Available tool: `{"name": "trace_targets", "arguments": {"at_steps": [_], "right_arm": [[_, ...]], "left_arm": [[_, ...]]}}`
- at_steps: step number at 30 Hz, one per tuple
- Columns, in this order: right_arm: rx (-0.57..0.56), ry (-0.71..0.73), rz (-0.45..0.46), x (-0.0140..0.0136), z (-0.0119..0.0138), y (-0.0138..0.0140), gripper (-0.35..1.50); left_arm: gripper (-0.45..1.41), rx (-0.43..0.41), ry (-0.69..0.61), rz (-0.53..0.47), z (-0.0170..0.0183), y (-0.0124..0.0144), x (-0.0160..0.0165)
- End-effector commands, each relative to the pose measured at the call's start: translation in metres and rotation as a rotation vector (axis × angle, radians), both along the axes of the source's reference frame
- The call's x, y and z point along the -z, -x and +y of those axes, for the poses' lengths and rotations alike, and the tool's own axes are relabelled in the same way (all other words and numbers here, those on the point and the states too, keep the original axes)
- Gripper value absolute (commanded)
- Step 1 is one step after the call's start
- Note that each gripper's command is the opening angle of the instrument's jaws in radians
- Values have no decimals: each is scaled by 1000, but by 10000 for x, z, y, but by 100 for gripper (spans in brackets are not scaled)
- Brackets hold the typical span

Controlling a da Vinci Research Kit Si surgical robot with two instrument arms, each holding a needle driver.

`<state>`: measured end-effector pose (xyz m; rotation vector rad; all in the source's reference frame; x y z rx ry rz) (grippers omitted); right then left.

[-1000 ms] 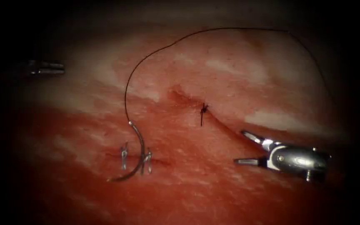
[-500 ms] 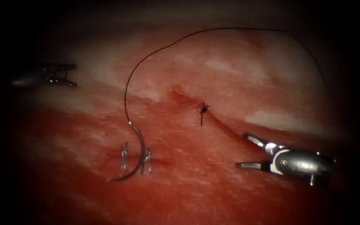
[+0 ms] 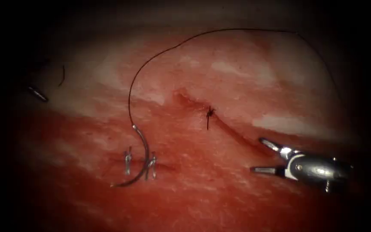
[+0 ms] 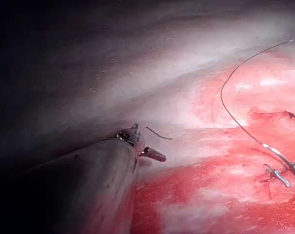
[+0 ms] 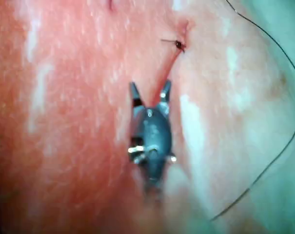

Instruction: Wound Closure

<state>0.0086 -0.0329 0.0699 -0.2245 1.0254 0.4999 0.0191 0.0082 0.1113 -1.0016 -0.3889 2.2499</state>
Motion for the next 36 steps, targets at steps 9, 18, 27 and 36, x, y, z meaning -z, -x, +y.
{"name": "trace_targets", "arguments": {"at_steps": [9,18,27,36], "right_arm": [[-17,0,25,-2,-2,-6,138],[-7,-28,58,42,3,-13,136],[-43,-83,122,58,-4,-25,141],[-43,-90,133,57,-6,-25,138]], "left_arm": [[76,15,8,-127,3,25,55],[51,-102,-3,-383,-43,162,109],[42,-154,-56,-400,-74,239,117],[49,-148,-187,-339,-119,241,109]]}}
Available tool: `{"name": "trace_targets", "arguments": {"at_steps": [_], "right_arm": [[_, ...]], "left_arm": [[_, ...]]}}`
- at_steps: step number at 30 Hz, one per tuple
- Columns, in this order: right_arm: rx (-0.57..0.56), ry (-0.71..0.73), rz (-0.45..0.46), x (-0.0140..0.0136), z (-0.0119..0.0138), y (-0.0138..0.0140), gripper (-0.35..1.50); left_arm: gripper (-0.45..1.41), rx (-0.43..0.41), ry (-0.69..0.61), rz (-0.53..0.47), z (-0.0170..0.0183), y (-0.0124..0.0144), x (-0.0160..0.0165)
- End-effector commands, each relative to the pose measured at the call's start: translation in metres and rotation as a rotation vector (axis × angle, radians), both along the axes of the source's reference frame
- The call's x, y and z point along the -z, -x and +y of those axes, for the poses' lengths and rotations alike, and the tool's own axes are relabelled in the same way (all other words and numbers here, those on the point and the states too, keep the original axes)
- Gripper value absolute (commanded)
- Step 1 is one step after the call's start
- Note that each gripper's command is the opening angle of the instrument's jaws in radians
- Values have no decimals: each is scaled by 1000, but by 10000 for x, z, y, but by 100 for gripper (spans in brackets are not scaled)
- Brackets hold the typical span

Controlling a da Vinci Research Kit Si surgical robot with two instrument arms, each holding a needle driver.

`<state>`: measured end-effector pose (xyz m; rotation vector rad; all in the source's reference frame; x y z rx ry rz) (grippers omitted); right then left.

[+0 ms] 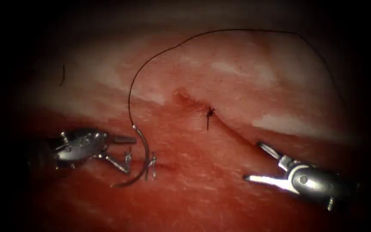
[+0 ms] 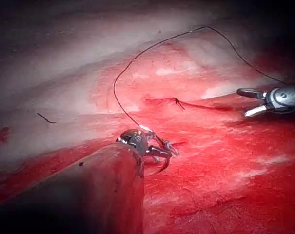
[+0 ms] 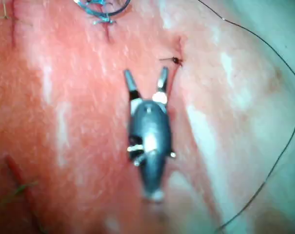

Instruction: Wound Closure

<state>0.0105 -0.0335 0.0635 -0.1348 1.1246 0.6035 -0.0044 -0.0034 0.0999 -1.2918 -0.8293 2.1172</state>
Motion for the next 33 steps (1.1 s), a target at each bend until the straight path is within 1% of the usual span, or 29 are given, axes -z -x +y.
{"name": "trace_targets", "arguments": {"at_steps": [1,2,5,7,10,11,15,19,21,23,27,29,33], "right_arm": [[-1,0,2,-7,-1,-7,138],[-3,2,3,-7,-1,-7,136],[-4,2,3,-8,-1,-8,136],[-2,1,1,-8,-2,-9,135],[0,0,-3,-10,-3,-11,135],[2,-1,-5,-10,-3,-11,135],[3,-1,-7,-12,-4,-13,135],[3,-2,-10,-12,-4,-14,135],[5,-3,-11,-13,-5,-15,133],[5,-2,-11,-13,-5,-16,133],[5,-2,-12,-14,-5,-16,133],[7,-3,-13,-14,-5,-16,133],[6,-3,-14,-15,-5,-16,133]], "left_arm": [[52,-4,-15,27,-6,8,-1],[54,-2,-26,52,-9,10,6],[61,32,-6,134,-8,15,22],[64,42,4,183,-9,17,27],[76,38,14,278,-12,17,31],[78,36,9,315,-14,18,31],[78,31,5,405,-21,22,29],[71,24,3,449,-30,27,25],[63,21,-1,478,-37,35,21],[51,-1,15,466,-40,39,19],[36,-37,38,437,-42,46,16],[26,-46,45,431,-43,48,15],[12,-53,46,431,-44,46,11]]}}
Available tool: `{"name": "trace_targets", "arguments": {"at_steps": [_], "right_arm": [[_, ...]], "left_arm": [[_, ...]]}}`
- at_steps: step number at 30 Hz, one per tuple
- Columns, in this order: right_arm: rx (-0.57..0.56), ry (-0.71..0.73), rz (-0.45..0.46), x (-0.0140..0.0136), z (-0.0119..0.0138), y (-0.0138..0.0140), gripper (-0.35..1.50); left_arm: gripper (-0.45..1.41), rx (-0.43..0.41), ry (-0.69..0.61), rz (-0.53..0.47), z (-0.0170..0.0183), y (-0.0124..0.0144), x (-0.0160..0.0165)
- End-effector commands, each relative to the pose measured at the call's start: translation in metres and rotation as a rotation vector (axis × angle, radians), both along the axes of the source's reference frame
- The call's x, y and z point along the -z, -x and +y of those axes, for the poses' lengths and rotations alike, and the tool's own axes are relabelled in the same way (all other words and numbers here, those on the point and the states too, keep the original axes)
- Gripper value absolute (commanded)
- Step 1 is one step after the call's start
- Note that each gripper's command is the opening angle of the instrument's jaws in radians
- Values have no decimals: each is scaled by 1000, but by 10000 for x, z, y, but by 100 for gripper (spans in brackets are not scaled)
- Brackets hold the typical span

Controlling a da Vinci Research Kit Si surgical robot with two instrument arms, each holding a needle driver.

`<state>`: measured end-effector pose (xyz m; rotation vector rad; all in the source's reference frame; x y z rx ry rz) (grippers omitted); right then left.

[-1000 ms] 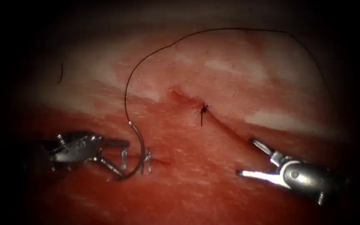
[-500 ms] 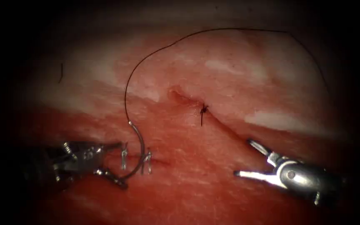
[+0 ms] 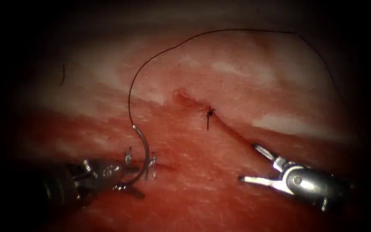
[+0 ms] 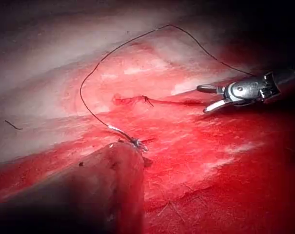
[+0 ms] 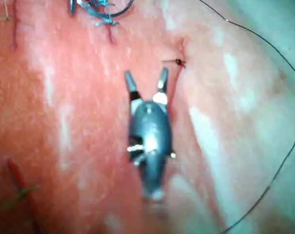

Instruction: Wound Closure

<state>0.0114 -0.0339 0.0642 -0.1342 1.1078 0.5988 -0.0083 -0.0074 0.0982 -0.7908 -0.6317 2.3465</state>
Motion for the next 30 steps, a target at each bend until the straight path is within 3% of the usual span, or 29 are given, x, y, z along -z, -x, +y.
{"name": "trace_targets", "arguments": {"at_steps": [1,16,18,20,22,30], "right_arm": [[1,0,2,-7,-1,-7,133],[0,1,3,-6,-2,-10,133],[0,1,3,-6,-2,-10,133],[1,1,3,-6,-3,-10,133],[1,1,3,-6,-3,-10,133],[-12,-24,15,-4,-4,-11,133]], "left_arm": [[7,-5,-3,1,-3,6,-8],[7,-53,-4,54,-8,-2,-23],[2,-59,-7,60,-10,-2,-23],[-15,-69,-11,70,-12,-2,-21],[-45,-73,-14,74,-12,-3,-20],[-45,-63,7,109,-1,-12,-7]]}}
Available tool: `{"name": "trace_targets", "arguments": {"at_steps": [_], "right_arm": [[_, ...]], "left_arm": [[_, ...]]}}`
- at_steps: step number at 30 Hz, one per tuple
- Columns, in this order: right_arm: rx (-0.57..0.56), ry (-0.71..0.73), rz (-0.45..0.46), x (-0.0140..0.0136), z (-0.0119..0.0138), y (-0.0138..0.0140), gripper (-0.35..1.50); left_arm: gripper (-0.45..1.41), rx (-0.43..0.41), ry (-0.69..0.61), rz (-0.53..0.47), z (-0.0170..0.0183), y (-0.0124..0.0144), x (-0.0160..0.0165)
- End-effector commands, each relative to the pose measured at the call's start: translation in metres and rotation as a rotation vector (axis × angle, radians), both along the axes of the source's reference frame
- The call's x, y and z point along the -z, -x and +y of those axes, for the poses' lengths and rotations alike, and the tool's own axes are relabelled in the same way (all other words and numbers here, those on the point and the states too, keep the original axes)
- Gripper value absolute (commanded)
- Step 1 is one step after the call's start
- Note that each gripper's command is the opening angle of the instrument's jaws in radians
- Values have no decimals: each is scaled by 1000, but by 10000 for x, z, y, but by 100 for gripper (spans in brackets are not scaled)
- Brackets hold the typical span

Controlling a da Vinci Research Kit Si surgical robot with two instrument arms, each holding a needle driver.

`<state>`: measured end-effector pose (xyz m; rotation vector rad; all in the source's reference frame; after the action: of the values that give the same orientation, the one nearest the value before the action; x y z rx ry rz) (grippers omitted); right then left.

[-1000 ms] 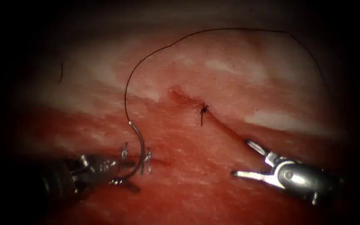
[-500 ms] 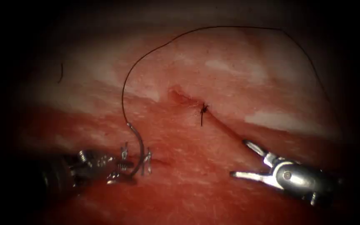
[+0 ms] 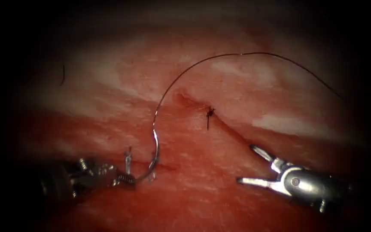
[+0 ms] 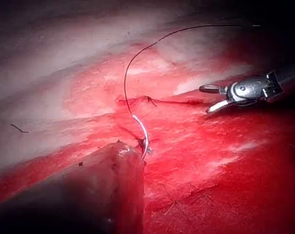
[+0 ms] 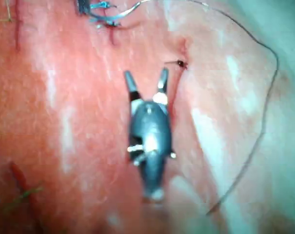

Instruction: Wound Closure

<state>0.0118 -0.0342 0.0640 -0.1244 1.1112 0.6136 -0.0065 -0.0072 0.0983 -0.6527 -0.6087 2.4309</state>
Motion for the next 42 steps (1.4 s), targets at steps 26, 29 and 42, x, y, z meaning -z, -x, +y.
{"name": "trace_targets", "arguments": {"at_steps": [26,29,42], "right_arm": [[-282,-538,197,24,64,-32,101],[-283,-539,197,22,67,-33,101],[-261,-548,221,17,78,-51,108]], "left_arm": [[-45,-139,575,-189,75,108,16],[-45,-150,588,-194,74,105,16],[-45,-185,626,-213,69,110,13]]}}
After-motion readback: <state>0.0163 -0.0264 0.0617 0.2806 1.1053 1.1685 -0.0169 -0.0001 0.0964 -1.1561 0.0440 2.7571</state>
